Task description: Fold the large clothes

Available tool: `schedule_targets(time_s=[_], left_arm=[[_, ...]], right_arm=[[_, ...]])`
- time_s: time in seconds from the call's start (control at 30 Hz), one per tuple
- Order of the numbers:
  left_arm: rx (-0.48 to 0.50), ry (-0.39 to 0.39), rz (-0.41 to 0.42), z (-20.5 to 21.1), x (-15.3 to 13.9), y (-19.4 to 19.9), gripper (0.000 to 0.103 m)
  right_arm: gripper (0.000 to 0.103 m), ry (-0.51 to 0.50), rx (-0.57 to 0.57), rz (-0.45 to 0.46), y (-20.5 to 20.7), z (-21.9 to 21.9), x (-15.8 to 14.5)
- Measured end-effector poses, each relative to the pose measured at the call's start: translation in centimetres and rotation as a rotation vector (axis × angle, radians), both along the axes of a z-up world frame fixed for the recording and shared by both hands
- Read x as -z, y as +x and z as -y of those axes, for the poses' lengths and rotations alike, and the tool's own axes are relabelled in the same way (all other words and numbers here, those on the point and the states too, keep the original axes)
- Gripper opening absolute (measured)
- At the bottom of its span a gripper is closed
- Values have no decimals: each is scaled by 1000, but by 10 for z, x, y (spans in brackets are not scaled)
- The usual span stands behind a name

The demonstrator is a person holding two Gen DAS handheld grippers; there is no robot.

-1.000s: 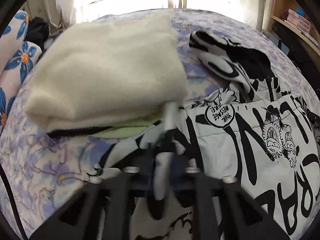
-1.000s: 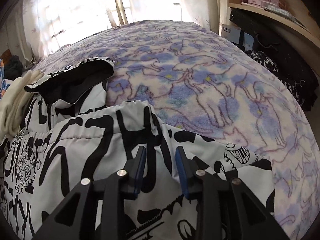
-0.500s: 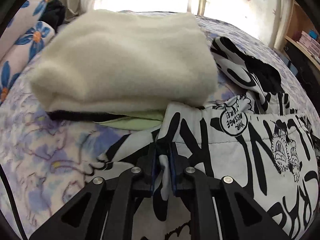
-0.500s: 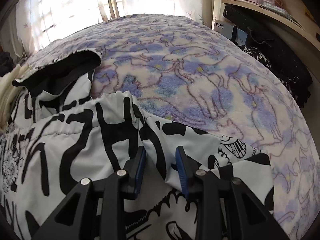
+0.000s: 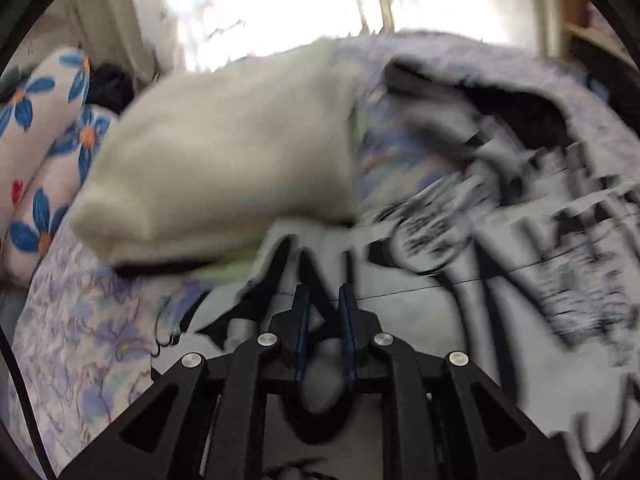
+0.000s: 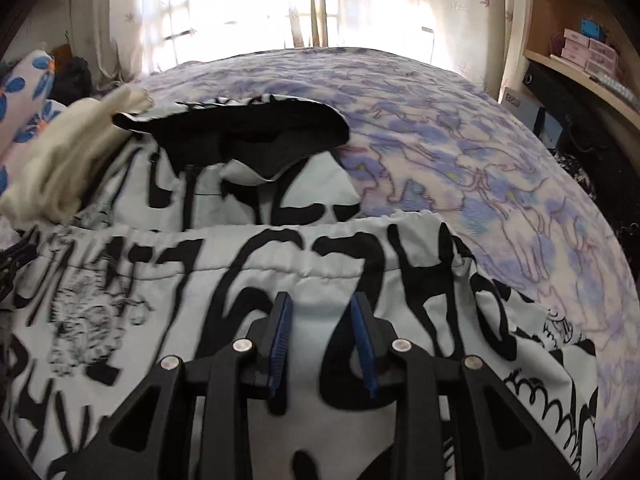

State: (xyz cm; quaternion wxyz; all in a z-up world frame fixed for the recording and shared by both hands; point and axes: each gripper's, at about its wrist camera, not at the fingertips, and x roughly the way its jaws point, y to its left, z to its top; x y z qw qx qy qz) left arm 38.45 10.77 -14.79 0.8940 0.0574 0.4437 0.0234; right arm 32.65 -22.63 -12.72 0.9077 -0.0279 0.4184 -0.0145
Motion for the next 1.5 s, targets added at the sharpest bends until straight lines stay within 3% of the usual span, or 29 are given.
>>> schedule_targets(time_s=[0.07, 0.13, 0.23, 0.33, 0.5, 0.63, 0.77, 0.83, 1.0, 1.1, 1.2, 1.37, 1.43, 1.5], left_arm=[[-14, -96, 0, -17, 0, 3, 14], [-28, -139, -7, -27, -3, 3, 12], [-39, -135, -11, -29, -10, -5, 12], [-58, -131, 2, -24, -26, -27, 13], [-5, -268, 28, 2, -56, -97, 28], [41, -376, 4, 32, -55, -146, 40], [18, -305, -58, 51, -18, -171, 40], [17, -260, -31, 46, -9, -178, 40], [-97, -171, -23, 8, -9, -179, 40], [-159, -217, -24, -27, -13, -177, 40], [-186, -273, -25, -47, -17, -180, 40], [-190, -363, -52, -58, -25, -194, 43], [-181, -419, -68, -58, -28, -201, 54], [-180, -472, -73, -59, -32, -215, 70]], right_arm=[[33, -14, 65, -8, 5, 20, 3], [33, -82, 161, -26, 8, 48, 6], [26, -54, 222, -54, 0, 89, 7], [27, 8, 230, -44, -21, 98, -6], [29, 180, 68, -22, -76, 57, -33], [29, 288, -91, -31, -118, 2, -36], [30, 264, -116, -55, -139, -23, -13], [33, 258, -85, -62, -143, -10, -4], [31, 47, 150, -68, -147, 59, 2], [0, 82, 233, -51, -154, 109, -1], [0, 134, 281, -38, -164, 127, -11], [12, 299, 321, -44, -191, 134, -25], [29, 379, 328, -55, -202, 133, -25], [35, 451, 342, -69, -217, 135, -20]])
